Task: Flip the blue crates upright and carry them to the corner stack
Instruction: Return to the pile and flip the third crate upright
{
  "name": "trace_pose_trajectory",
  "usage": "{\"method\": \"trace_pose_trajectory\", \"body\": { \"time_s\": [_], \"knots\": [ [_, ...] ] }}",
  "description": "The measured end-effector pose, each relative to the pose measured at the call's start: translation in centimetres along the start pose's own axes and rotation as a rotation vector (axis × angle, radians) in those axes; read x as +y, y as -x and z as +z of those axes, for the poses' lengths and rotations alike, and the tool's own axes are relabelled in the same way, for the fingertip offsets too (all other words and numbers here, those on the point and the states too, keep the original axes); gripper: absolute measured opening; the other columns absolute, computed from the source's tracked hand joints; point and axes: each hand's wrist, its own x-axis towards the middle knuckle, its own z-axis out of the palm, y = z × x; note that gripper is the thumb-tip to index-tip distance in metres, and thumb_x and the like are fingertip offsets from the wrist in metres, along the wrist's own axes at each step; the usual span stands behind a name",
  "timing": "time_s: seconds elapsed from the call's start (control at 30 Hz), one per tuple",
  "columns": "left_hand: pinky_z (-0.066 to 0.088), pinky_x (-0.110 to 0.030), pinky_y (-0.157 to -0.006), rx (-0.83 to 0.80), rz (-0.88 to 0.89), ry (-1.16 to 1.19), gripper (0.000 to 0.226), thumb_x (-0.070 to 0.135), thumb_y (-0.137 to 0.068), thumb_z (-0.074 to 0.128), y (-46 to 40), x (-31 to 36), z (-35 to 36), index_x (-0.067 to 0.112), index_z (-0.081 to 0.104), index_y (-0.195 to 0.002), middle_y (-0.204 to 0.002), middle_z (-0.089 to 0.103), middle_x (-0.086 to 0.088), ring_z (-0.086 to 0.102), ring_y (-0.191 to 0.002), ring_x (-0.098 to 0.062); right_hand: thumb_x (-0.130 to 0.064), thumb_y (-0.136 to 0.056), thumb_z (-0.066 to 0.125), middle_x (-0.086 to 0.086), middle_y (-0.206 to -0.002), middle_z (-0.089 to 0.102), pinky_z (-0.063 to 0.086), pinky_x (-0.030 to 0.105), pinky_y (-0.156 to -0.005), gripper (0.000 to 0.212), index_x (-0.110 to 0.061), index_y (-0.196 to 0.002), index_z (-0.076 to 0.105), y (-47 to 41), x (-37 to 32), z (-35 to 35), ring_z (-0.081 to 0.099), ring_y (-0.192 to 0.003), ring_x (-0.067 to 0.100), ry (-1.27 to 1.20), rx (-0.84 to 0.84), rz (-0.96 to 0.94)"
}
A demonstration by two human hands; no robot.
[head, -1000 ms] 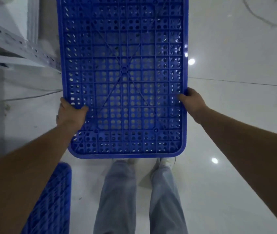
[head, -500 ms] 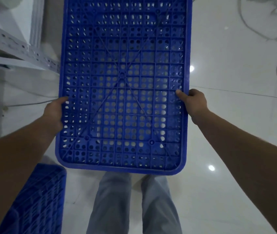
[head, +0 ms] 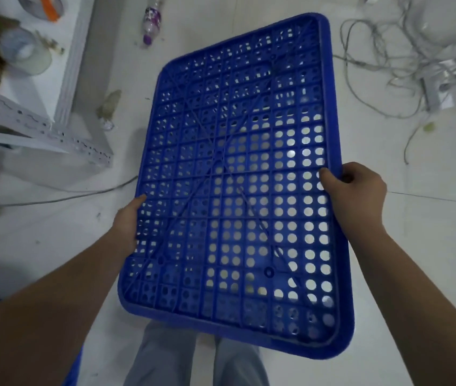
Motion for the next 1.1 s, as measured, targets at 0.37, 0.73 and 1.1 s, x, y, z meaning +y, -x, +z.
{"method": "trace_pose_trajectory", "body": {
  "time_s": [0.37, 0.73, 1.1],
  "knots": [
    [0.046, -0.005, -0.048, -0.375, 0.218, -0.219, 0.025, 0.028, -0.101, 0.04, 5.2, 1.1, 11.6, 0.026, 0.057, -0.083, -0.079, 0.065, 0.012, 0.063, -0.058, 0.011, -0.026, -0.086, 0.065, -0.003, -0.053, 0.034, 0.019, 0.025, -0.043, 0.04, -0.017, -0.064, 0.032, 4.7, -1.9, 5.7, 0.028, -0.045, 0.012, 0.188, -0.044, -0.039],
    [0.046, -0.037, -0.102, -0.221, 0.34, -0.681, 0.046, 0.027, -0.095, 0.052, 4.5, 0.1, 14.5, 0.013, 0.043, -0.138, -0.132, 0.058, -0.011, 0.058, -0.116, -0.027, -0.017, -0.094, 0.044, 0.013, -0.09, 0.069, 0.023, 0.023, -0.044, 0.023, -0.005, -0.11, 0.055, 8.1, -1.6, 13.8, 0.052, -0.063, 0.024, 0.513, -0.222, -0.09],
    [0.049, -0.034, -0.083, -0.148, 0.375, -0.8, 0.013, 0.015, -0.096, 0.048, 1.7, 1.5, 11.9, 0.011, 0.048, -0.108, -0.111, 0.063, -0.016, 0.059, -0.094, -0.026, -0.025, -0.094, 0.048, 0.014, -0.087, 0.069, 0.033, 0.026, -0.045, 0.024, -0.004, -0.099, 0.059, 7.2, -2.2, 16.0, 0.056, -0.064, 0.027, 0.37, -0.446, -0.201]
  ]
}}
